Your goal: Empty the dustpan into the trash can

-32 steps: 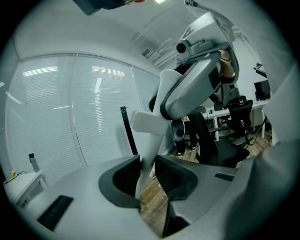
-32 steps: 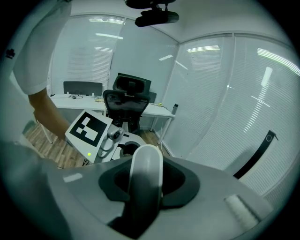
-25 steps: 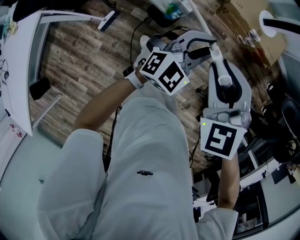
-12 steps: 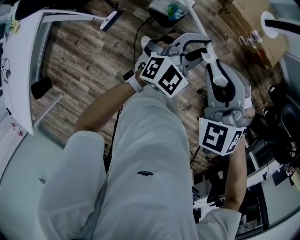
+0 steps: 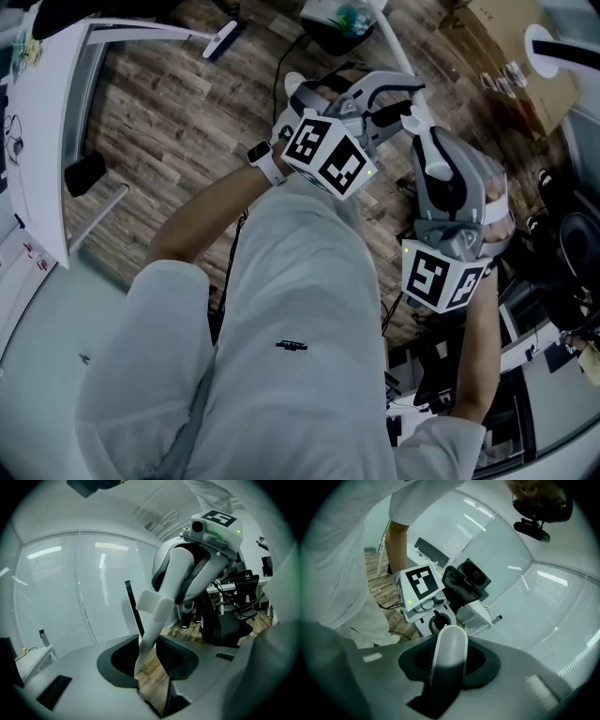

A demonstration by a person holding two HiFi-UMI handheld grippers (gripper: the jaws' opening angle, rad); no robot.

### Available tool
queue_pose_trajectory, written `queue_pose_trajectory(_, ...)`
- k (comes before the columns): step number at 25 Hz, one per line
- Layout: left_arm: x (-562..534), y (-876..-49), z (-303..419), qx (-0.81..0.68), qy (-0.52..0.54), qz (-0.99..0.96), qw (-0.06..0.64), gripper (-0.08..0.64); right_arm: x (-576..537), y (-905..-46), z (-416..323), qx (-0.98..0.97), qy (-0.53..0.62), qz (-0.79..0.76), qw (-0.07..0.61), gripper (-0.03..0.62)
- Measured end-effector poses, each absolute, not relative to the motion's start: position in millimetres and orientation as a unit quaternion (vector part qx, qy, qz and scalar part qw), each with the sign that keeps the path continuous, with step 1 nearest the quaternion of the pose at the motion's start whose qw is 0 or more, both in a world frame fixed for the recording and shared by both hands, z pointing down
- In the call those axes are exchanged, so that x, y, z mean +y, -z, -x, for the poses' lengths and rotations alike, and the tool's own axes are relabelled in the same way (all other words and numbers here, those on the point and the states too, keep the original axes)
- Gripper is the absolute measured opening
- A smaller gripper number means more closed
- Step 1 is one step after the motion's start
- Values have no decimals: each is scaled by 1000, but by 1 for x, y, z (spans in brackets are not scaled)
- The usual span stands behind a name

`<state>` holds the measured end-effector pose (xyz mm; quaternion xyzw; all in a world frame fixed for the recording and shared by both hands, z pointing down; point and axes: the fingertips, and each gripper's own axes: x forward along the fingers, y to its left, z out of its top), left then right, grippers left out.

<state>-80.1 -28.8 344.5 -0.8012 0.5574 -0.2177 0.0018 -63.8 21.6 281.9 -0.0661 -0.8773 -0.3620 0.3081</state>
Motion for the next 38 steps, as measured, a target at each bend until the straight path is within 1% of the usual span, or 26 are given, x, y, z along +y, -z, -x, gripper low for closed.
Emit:
queue_pose_trajectory(15, -22, -335, 89, 573, 223, 789, 9, 118, 31, -276, 70, -858, 409, 108, 292, 121)
queue_pose_trajectory(38, -21, -332, 90, 577, 225, 785, 11, 118, 33, -273, 71, -850, 422, 118, 292, 121)
